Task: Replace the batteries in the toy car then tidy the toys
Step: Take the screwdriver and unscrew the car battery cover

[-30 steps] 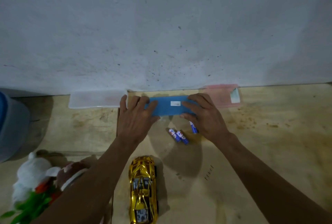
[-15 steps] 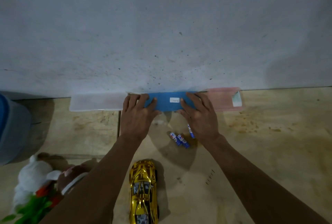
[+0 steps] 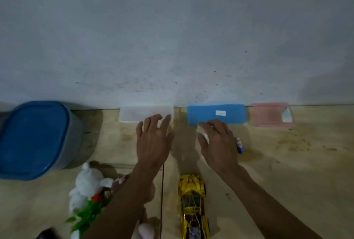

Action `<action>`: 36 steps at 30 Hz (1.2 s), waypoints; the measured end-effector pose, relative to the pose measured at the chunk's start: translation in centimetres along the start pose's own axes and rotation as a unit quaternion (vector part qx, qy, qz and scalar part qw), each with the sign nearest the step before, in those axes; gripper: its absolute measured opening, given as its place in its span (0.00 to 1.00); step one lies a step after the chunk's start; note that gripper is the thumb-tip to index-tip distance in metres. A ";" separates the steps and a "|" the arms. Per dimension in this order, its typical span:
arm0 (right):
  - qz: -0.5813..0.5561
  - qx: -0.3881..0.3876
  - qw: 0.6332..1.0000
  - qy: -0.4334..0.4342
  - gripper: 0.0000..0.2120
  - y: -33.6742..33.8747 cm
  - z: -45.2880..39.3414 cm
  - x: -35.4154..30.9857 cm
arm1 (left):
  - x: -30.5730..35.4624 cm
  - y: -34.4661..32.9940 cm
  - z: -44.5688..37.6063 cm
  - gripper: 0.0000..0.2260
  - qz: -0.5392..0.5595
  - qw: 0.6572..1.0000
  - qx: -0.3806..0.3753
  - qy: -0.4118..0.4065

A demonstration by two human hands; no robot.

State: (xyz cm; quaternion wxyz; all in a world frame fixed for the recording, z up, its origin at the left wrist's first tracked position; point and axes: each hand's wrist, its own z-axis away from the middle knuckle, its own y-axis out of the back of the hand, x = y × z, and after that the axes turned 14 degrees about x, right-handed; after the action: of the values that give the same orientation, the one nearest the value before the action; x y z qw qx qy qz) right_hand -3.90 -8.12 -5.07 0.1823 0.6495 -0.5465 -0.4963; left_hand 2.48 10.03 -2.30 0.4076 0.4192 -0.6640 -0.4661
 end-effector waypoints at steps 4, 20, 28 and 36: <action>-0.087 -0.052 0.991 -0.090 0.08 -2.8 0.3 -7.3 | -6.7 1.3 0.1 0.24 -0.029 0.999 0.016 0.036; -0.304 0.031 0.632 -0.712 0.14 -12.3 -3.1 -20.1 | -15.0 -1.1 -4.4 0.21 -0.036 0.991 0.018 -0.127; -0.335 0.049 0.618 -0.709 0.17 -12.0 -2.6 -20.9 | -15.5 -1.7 -4.6 0.20 -0.046 0.986 0.044 -0.153; -0.369 0.056 0.586 -0.719 0.14 -9.9 -4.5 -21.7 | -15.9 -1.1 -5.2 0.25 -0.032 0.989 0.030 -0.143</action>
State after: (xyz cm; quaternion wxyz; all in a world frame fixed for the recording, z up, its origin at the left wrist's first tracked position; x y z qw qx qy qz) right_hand 7.07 13.20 -1.15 -0.5058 0.2356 -0.2390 -0.7947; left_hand 12.54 23.23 -4.53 0.2805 0.3813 -0.7153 -0.5141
